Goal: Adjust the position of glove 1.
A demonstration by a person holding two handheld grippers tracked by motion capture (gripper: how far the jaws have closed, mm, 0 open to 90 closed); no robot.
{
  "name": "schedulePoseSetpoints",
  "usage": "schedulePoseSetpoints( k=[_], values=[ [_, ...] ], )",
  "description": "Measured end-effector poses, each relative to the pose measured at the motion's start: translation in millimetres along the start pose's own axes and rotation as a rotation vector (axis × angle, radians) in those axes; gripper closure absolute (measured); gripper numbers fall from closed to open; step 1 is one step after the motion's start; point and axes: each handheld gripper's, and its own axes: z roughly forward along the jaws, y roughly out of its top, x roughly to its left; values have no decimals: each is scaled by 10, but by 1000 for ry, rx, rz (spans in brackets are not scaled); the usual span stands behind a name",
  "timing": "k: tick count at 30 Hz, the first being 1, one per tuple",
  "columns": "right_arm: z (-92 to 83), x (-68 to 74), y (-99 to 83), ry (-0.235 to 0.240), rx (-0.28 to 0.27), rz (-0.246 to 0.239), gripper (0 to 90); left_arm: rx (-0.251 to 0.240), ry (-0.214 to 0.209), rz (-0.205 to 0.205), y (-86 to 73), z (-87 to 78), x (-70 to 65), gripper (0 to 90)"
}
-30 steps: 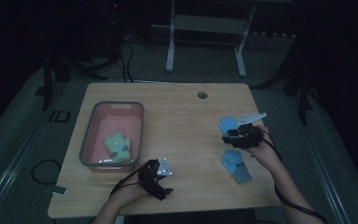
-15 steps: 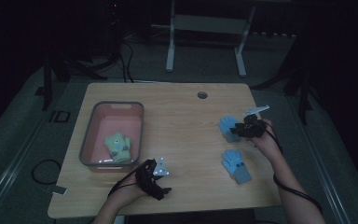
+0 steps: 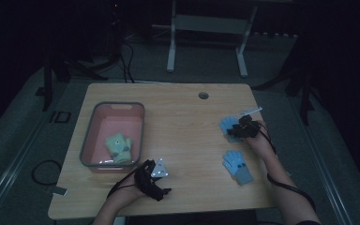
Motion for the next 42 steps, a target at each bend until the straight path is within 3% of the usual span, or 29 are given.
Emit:
schedulePoseSetpoints(
  k=[3, 4, 5, 8, 14, 19, 22, 23, 24, 27, 31, 32, 33, 37, 38, 40, 42],
  values=[
    [11, 2, -1, 8, 14, 1, 579, 5, 2, 1, -4, 7, -1, 145],
    [12, 0, -3, 11, 14, 4, 611, 5, 4, 3, -5, 9, -3, 145],
    [1, -6, -7, 9, 18, 19, 743, 4, 2, 3, -6, 8, -3, 145],
    [-7, 4, -10, 11, 22, 43, 790, -1, 1, -1, -6, 7, -1, 145],
    [-60, 91, 41, -46, 39, 102, 830, -3, 0, -6, -4, 12, 2, 145],
    [-222, 207, 121, -27, -7, 104, 831, -3, -1, -2, -7, 14, -5, 145],
    [-336, 294, 180, -43, -22, 90, 831, -1, -1, -1, -7, 15, -5, 145],
    [-399, 344, 210, -37, -39, 93, 831, -1, 0, -1, -7, 16, -5, 145],
    [-542, 483, 278, -42, -66, 87, 831, -2, -2, -2, -7, 17, -5, 145],
    [-713, 697, 344, -42, -99, 84, 831, -1, 0, 4, -11, 18, -12, 145],
    [-871, 1035, 385, -75, -119, 38, 832, 2, 2, 8, -16, 18, -15, 145],
    [-931, 1174, 392, -79, -126, 22, 832, 3, 3, 12, -17, 17, -14, 145],
    [-931, 1174, 392, -79, -126, 22, 832, 4, 3, 13, -17, 16, -15, 145],
    [-1038, 1448, 390, -76, -154, 11, 832, 2, 4, 14, -19, 16, -14, 145],
    [-1072, 1589, 383, -66, -161, 8, 832, 0, 3, 12, -19, 16, -13, 145],
    [-1084, 1658, 377, -69, -166, 5, 832, 0, 4, 14, -18, 16, -15, 145],
    [-1085, 1769, 353, -42, -171, 24, 832, -1, 3, 15, -16, 18, -18, 145]
  ],
)
